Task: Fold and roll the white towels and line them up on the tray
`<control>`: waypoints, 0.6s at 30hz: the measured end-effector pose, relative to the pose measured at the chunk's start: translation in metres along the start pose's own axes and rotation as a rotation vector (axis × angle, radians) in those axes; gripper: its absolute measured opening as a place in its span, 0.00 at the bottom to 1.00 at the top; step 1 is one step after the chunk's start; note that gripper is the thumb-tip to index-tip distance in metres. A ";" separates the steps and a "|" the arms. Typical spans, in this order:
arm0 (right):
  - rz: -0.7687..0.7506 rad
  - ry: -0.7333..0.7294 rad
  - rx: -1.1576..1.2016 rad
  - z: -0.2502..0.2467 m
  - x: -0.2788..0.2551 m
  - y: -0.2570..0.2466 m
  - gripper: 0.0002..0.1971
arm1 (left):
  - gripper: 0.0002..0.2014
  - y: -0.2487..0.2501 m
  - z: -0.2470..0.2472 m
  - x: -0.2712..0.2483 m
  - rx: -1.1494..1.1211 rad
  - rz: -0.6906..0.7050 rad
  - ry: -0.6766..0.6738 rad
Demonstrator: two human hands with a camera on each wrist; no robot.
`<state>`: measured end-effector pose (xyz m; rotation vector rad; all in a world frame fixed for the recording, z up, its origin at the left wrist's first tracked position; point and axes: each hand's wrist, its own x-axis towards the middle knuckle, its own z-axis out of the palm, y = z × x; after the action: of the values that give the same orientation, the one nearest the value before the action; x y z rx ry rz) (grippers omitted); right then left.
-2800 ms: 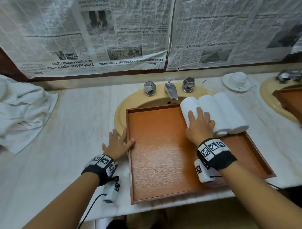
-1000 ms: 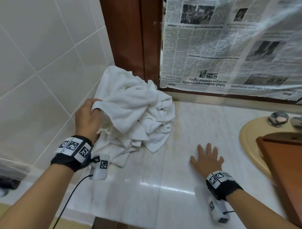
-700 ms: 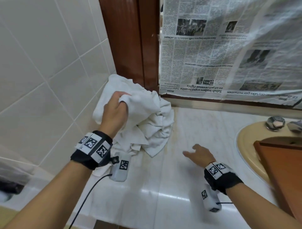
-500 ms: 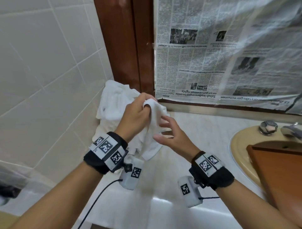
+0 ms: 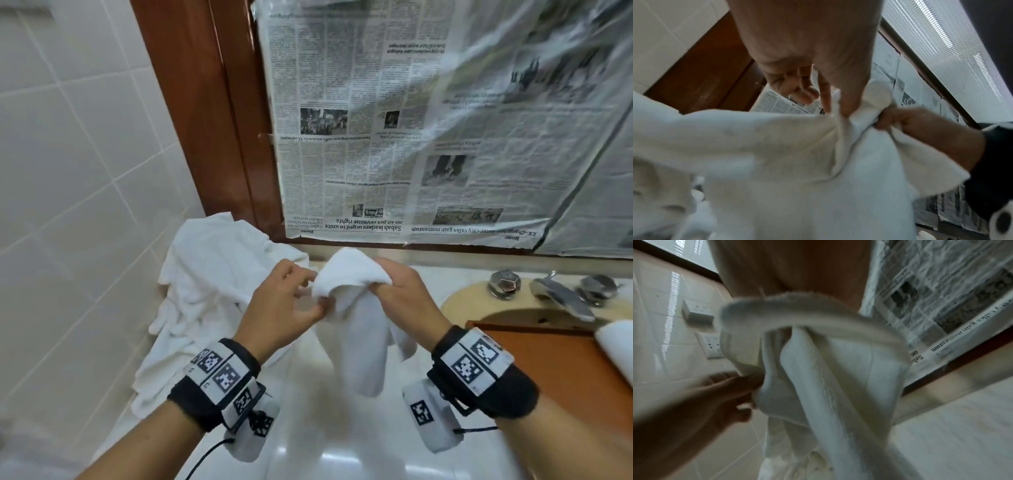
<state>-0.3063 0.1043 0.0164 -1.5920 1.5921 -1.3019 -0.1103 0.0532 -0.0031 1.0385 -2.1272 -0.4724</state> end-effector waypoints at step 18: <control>0.039 0.206 -0.105 -0.107 -0.010 0.010 0.07 | 0.07 0.043 0.060 -0.001 -0.298 -0.049 -0.099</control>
<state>-0.4040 0.1396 0.0470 -1.5201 1.8339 -1.4211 -0.1773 0.0812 -0.0188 0.9136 -2.0405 -0.8511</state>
